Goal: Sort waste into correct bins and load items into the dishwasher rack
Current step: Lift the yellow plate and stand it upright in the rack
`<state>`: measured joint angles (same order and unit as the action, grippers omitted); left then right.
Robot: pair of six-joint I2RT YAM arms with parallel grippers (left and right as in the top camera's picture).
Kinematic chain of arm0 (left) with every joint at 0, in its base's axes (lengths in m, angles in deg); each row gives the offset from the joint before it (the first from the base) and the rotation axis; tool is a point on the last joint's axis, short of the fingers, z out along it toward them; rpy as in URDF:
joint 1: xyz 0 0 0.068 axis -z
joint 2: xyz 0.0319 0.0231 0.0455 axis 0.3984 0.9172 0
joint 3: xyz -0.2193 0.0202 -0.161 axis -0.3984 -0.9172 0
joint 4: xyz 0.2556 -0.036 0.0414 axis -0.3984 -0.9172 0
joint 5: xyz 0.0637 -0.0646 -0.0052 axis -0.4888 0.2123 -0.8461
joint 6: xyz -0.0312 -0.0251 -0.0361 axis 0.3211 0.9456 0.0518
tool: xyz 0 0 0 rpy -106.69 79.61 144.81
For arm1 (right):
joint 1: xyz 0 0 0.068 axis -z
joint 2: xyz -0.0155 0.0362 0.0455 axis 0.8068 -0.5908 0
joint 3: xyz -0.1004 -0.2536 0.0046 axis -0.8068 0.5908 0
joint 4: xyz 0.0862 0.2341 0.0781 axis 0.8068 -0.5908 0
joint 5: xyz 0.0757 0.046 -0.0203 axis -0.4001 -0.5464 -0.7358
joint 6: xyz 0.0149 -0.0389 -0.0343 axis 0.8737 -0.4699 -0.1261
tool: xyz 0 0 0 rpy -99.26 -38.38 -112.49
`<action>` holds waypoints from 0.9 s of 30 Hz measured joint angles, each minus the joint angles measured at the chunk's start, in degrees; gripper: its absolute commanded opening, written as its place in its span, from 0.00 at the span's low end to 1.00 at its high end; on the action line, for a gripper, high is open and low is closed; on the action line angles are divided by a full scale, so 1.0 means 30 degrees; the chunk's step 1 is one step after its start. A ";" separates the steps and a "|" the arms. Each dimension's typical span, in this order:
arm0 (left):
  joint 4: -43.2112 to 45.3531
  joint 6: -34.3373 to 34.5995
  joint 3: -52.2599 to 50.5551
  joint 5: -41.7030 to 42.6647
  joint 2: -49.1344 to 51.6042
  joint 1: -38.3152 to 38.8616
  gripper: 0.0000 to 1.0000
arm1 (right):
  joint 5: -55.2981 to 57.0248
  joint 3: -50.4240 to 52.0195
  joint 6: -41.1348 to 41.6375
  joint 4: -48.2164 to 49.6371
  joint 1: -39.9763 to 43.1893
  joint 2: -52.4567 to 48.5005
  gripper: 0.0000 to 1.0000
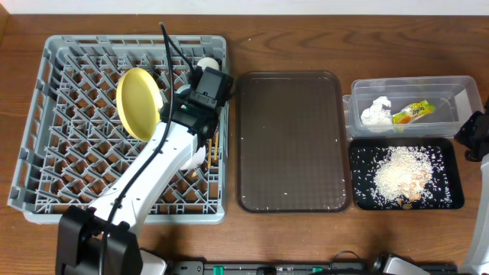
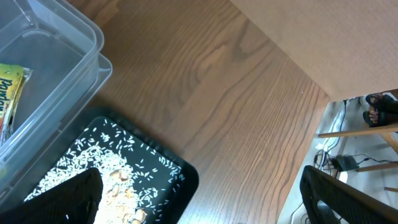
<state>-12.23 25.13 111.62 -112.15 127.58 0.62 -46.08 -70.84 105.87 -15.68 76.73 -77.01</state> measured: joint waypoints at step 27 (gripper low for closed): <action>-0.1129 0.5646 0.0015 0.3351 -0.8262 -0.2018 0.86 | 0.0000 0.0000 0.0000 0.0007 0.0000 0.0000 0.99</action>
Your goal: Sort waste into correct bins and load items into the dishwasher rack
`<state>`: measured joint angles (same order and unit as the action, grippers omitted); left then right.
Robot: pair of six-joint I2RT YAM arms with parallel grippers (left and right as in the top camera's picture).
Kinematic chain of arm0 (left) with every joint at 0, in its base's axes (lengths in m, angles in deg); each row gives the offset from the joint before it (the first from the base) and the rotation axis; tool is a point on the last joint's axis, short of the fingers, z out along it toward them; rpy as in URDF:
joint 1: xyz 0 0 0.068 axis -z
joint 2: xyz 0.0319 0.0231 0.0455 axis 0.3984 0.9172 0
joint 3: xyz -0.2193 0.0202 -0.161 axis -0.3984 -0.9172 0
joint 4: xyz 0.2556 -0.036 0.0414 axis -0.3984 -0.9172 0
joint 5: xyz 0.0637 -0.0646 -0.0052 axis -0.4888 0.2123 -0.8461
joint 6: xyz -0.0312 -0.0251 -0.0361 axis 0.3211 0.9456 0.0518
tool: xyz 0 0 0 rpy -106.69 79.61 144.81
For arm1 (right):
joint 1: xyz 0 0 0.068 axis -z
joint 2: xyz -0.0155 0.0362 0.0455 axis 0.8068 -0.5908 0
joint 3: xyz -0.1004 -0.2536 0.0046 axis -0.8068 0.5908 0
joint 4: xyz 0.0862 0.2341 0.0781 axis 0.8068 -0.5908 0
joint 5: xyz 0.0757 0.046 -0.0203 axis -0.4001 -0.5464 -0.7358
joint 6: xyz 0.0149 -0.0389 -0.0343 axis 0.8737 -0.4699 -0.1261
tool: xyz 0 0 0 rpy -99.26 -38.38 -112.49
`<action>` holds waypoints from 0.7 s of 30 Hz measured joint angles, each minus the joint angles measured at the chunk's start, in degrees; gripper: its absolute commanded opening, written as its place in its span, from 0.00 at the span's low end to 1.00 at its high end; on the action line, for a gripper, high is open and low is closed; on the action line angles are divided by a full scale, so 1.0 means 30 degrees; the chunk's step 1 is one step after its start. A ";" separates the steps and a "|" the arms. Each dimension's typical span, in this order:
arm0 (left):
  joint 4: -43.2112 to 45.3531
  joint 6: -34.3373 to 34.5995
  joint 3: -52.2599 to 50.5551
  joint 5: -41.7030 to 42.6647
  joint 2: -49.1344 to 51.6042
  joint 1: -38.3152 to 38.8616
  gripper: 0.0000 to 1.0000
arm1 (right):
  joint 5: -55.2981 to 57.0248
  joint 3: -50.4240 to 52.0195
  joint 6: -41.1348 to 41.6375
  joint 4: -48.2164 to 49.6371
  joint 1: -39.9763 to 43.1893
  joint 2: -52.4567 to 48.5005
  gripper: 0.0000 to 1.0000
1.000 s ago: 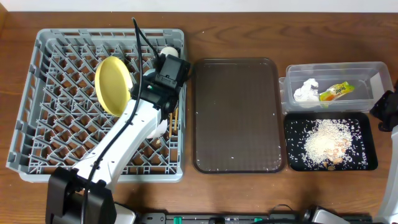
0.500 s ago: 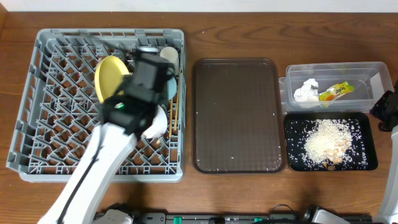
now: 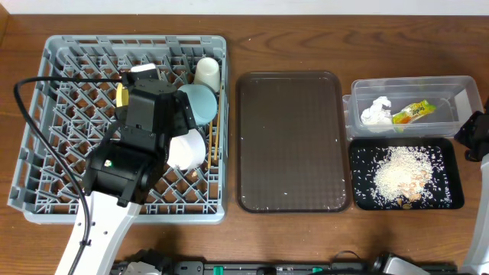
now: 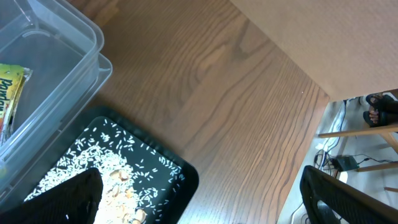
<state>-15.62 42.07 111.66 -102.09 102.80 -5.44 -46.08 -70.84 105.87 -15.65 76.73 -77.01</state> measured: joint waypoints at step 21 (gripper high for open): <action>-0.0007 0.0277 0.0000 0.0219 0.0015 0.0000 0.95 | 0.0000 0.0000 0.0000 -0.0007 0.0000 0.0000 0.99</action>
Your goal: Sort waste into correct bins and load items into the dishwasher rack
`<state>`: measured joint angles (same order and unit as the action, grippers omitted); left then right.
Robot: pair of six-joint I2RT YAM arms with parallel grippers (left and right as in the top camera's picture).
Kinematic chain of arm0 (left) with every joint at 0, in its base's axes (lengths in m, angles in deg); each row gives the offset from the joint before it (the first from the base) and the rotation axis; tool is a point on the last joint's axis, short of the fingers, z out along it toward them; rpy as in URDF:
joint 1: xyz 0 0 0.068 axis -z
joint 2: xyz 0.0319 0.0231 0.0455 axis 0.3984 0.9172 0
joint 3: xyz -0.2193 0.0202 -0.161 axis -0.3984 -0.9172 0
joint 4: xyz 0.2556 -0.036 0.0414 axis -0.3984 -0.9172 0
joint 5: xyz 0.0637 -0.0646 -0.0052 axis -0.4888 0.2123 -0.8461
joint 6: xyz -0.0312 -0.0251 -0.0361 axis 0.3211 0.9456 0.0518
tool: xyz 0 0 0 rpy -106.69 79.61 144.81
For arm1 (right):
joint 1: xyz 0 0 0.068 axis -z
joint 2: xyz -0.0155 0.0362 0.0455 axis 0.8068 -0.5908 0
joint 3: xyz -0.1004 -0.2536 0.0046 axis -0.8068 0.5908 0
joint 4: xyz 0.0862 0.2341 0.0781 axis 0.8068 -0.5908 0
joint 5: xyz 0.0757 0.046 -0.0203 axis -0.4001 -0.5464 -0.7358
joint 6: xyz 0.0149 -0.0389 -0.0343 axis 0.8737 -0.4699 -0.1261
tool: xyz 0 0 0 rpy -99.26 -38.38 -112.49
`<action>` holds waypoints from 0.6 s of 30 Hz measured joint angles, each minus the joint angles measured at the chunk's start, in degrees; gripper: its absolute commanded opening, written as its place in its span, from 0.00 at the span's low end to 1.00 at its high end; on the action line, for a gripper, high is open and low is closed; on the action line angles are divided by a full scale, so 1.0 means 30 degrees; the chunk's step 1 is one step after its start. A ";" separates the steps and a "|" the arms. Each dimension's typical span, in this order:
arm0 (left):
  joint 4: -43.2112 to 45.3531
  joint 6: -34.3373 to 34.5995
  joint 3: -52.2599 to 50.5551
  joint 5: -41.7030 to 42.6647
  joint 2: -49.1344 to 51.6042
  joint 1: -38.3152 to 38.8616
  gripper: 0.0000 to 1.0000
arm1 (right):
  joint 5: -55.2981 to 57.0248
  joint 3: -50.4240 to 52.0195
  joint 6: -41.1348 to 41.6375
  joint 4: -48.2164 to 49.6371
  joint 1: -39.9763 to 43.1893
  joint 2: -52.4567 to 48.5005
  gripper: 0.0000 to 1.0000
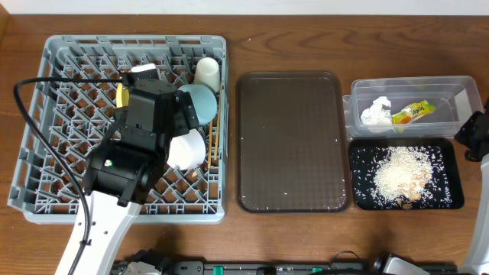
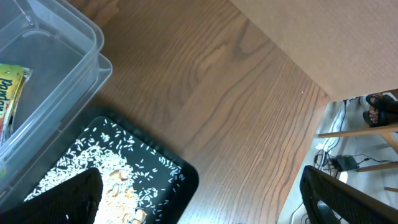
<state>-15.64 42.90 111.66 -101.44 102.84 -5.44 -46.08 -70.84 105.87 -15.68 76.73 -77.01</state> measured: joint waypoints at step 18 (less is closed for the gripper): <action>0.0000 0.0000 0.0000 0.0000 0.0000 0.0000 0.95 | -0.0007 0.0000 0.0000 0.0000 0.0000 0.0153 0.99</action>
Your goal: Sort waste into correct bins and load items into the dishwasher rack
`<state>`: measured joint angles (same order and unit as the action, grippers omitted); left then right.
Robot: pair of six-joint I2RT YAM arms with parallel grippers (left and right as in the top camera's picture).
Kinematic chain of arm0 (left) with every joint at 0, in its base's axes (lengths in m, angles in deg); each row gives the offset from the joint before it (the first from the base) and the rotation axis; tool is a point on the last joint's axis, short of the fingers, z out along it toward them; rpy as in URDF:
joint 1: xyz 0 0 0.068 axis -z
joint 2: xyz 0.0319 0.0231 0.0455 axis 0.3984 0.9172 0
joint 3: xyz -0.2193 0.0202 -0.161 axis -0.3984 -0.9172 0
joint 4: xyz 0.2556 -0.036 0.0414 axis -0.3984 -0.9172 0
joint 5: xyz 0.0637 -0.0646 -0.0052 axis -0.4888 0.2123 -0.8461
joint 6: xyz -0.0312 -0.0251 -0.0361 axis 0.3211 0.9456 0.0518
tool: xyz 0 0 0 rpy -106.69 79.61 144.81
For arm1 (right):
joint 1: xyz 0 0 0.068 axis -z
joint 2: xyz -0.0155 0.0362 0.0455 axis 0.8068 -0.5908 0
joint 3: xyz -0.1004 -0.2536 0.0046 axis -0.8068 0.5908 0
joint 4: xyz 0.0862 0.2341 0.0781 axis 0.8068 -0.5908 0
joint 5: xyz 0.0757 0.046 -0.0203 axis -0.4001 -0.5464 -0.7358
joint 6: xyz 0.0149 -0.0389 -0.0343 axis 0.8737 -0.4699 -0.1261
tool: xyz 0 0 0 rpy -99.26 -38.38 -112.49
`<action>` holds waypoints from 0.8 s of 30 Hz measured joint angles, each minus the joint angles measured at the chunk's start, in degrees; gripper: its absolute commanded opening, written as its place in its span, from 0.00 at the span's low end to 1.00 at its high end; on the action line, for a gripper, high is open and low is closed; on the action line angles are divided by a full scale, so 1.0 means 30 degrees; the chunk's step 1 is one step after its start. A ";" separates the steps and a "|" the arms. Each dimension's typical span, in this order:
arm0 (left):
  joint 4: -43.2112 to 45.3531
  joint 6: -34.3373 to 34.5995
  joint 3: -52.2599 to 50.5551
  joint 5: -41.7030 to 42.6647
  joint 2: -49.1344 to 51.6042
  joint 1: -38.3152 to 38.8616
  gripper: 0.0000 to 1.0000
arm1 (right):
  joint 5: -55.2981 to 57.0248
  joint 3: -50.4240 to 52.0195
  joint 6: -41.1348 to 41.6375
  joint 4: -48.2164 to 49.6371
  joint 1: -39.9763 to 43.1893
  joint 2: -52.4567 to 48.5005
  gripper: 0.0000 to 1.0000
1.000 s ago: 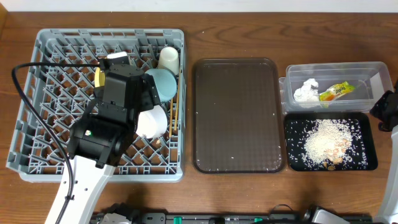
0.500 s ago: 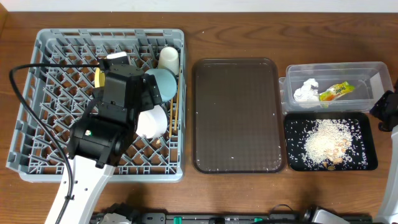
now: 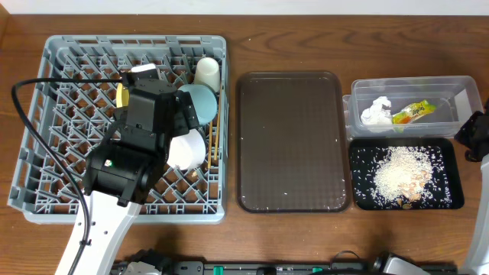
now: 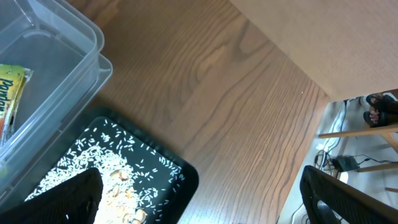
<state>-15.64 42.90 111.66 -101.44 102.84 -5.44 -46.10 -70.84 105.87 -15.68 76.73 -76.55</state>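
My left arm's wrist [image 3: 153, 114] hangs over the grey dishwasher rack [image 3: 46, 114]; its fingers are hidden beneath it. Only a yellow sliver of the plate [image 3: 121, 95] shows at its left edge. To the wrist's right, a blue-grey bowl [image 3: 202, 99], a white cup [image 3: 188, 151], a cream cup [image 3: 206, 71] and chopsticks [image 3: 215, 145] sit in the rack. A clear bin [image 3: 451, 88] holds a crumpled tissue [image 3: 376, 112] and a yellow packet [image 3: 412, 113]. A black bin [image 3: 451, 153] holds rice [image 3: 401, 177]. My right gripper [image 4: 199, 199] stands open over the black bin's far corner, holding nothing.
A brown tray [image 3: 289, 141] lies between the rack and the bins, with only a few crumbs on it. The table's right edge [image 4: 323, 106] is close beside the right gripper, with floor and cables beyond it. The right arm [image 3: 475, 137] stands at the table's right side.
At first my left arm reached across the rack to its back right, beside a yellow plate standing in full view. By 1.3 s ago its wrist was further left, covering the plate, with the bowl and white cup uncovered. Both arms have stayed still since.
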 measured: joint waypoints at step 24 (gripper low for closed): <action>0.0000 0.0007 0.0000 0.0007 0.0000 0.0000 0.95 | 0.0029 0.0000 0.0000 0.0007 -1.0258 1.1300 0.99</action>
<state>-15.64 42.92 111.66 -101.42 102.84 -5.44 -46.01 -70.84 105.87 -15.65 45.95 -42.65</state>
